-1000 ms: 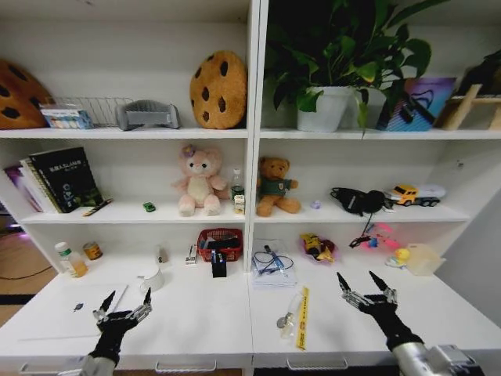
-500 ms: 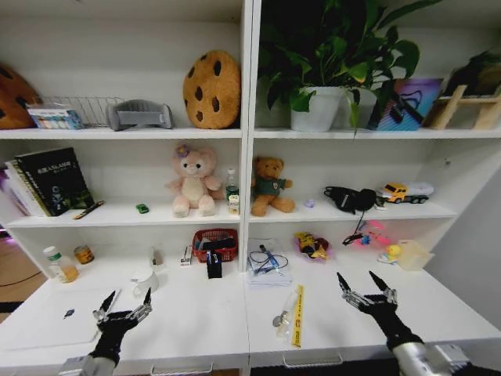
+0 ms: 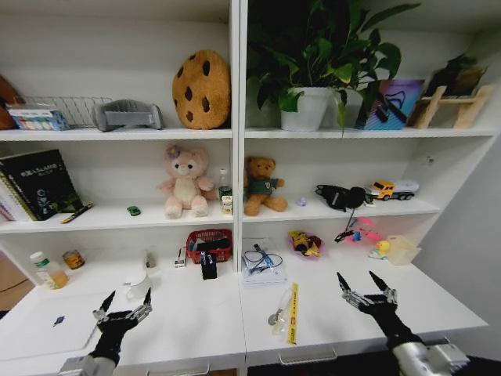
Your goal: Organize the objects on the table.
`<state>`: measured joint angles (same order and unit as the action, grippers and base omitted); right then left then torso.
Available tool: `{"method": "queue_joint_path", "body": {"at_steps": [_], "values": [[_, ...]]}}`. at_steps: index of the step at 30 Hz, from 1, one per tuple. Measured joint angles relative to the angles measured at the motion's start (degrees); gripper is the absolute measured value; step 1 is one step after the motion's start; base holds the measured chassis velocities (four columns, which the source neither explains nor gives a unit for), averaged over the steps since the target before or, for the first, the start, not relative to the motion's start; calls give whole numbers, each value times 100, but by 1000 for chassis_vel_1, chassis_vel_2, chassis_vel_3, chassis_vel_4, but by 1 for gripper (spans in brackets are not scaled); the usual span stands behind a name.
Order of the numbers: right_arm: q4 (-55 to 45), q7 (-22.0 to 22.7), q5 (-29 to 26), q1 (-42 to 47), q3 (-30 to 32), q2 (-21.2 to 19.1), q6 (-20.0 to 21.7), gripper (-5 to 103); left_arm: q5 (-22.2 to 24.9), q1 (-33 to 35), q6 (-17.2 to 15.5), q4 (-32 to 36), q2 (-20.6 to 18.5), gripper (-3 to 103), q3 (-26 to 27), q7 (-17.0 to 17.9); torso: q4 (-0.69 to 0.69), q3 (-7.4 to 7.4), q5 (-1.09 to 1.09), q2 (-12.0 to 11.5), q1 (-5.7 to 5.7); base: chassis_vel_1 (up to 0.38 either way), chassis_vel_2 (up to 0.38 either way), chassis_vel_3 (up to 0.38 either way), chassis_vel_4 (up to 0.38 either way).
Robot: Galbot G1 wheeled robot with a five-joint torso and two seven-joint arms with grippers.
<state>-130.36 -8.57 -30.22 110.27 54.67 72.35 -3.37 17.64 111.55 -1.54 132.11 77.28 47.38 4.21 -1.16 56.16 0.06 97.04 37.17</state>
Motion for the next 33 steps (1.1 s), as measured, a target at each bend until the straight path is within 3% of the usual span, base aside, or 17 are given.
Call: {"method": "queue_joint_path", "body": {"at_steps": [13,33], "values": [[1,0,0,1,0,0,0,100,0,-1,0,0,0,100,1,-1,-1,-1,-1,2,-2,155,162,-162,-150],[0,-2,0,3,-2,1,0,100,0,0,1,-2,-1,100,4,11,-2,-1,-1,2,-2,294,290,-298,-304]]}}
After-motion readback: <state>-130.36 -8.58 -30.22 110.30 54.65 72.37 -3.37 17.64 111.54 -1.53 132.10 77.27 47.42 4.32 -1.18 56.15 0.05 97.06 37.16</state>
